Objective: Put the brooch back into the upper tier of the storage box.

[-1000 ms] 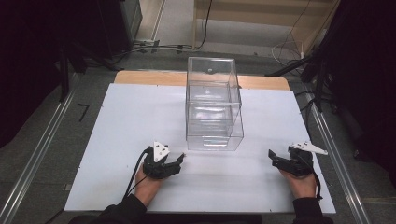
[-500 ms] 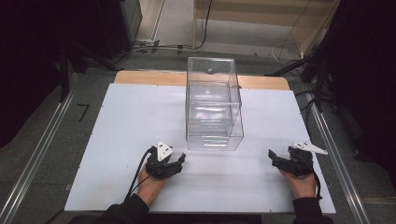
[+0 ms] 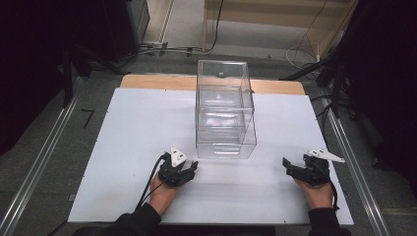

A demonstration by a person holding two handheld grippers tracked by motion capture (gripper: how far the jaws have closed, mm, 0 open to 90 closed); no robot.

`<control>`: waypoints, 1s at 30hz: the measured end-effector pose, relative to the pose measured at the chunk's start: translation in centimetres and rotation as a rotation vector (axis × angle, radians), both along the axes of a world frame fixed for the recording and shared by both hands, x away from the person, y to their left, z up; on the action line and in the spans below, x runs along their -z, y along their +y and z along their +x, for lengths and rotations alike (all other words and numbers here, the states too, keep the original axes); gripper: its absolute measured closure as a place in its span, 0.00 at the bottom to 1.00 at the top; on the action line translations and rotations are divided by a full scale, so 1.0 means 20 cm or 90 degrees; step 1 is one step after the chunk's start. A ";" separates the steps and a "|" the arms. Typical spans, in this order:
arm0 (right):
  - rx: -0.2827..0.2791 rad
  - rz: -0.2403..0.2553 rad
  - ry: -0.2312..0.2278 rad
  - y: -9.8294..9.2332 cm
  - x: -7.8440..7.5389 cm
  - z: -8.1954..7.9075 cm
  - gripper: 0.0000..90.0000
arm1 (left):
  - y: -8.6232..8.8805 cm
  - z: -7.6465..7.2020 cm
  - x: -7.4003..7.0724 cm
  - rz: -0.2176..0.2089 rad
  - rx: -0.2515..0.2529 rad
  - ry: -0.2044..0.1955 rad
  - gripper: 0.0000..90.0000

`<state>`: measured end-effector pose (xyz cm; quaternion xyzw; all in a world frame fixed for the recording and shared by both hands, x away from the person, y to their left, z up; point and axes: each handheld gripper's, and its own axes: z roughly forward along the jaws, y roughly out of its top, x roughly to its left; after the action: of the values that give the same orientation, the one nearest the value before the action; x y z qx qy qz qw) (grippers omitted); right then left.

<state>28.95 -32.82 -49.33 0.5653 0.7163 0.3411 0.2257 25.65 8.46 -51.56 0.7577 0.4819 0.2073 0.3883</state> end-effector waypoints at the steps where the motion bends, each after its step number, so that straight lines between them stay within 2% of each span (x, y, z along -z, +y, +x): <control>1: -0.001 0.000 0.000 0.00 0.00 0.00 0.17 | 0.00 0.00 0.00 -0.001 0.001 0.000 0.60; 21: 0.001 -0.003 -0.002 0.00 0.00 0.00 0.18 | -0.07 0.03 0.00 0.027 -0.005 0.018 0.70; 30: 0.001 -0.002 -0.002 0.00 0.00 0.00 0.18 | -0.08 0.02 0.00 0.037 -0.011 0.016 0.73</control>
<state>29.00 -32.84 -49.34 0.5648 0.7164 0.3405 0.2277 26.12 6.86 -51.66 0.7667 0.4872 0.2153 0.3583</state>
